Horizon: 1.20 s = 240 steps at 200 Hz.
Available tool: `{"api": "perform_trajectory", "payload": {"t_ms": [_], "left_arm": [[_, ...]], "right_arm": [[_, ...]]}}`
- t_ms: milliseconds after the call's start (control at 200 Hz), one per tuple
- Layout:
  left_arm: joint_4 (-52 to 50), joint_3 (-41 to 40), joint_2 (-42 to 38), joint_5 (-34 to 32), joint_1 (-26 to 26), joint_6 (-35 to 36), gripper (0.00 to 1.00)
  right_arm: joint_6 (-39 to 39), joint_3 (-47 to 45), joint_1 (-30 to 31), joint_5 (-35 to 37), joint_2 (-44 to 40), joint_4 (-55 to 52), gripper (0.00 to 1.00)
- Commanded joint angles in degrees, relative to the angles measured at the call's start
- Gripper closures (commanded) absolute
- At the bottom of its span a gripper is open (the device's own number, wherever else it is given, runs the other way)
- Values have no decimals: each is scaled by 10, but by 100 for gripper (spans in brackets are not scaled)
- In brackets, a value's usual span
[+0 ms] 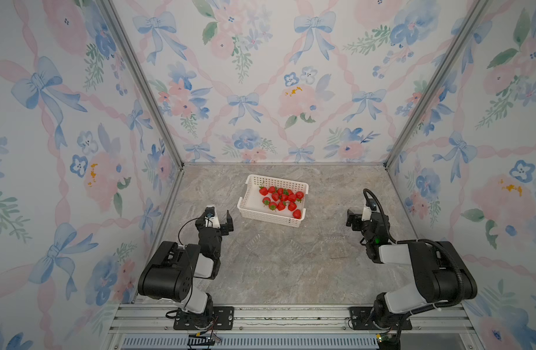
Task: Pack strawberries into containers
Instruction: Pick up the strawberry from the basket.
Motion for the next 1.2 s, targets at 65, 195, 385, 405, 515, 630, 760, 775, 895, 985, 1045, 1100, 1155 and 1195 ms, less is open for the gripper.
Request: {"api": "perform_trajectory", "payload": {"t_ms": [65, 195, 385, 405, 515, 630, 760, 775, 895, 985, 1045, 1100, 1155, 1195], "left_arm": [[17, 8, 7, 9, 4, 8, 2], [18, 8, 8, 10, 4, 8, 2], [17, 10, 8, 9, 3, 9, 2], [17, 9, 8, 9, 3, 9, 2], [17, 9, 8, 9, 3, 9, 2], [17, 8, 7, 9, 3, 9, 2], [-7, 19, -8, -14, -8, 17, 2], [-16, 21, -13, -21, -11, 19, 2], [-102, 39, -77, -70, -31, 25, 2], [-132, 37, -131, -92, -38, 24, 2], [-137, 24, -168, -106, -39, 4, 2], [-150, 15, -207, -113, -40, -17, 2], [-190, 16, -248, -104, -40, -42, 2], [-234, 24, -272, -100, -40, -65, 2]], "right_arm": [[-8, 12, 6, 6, 8, 14, 3], [-8, 12, 7, 6, 8, 14, 3], [-8, 12, 7, 6, 8, 14, 3], [-8, 12, 6, 6, 8, 14, 3], [-8, 12, 5, 5, 8, 14, 3], [-8, 12, 5, 6, 8, 14, 3], [-8, 11, 6, 6, 7, 14, 3], [-8, 11, 7, 7, 8, 15, 3], [-17, 29, 19, 28, -21, -37, 3], [-23, 59, 29, 43, -63, -129, 3], [-34, 71, 42, 58, -90, -164, 3], [-39, 81, 58, 76, -116, -190, 3], [-27, 101, 69, 76, -140, -235, 3], [-16, 128, 78, 81, -155, -281, 3]]}}
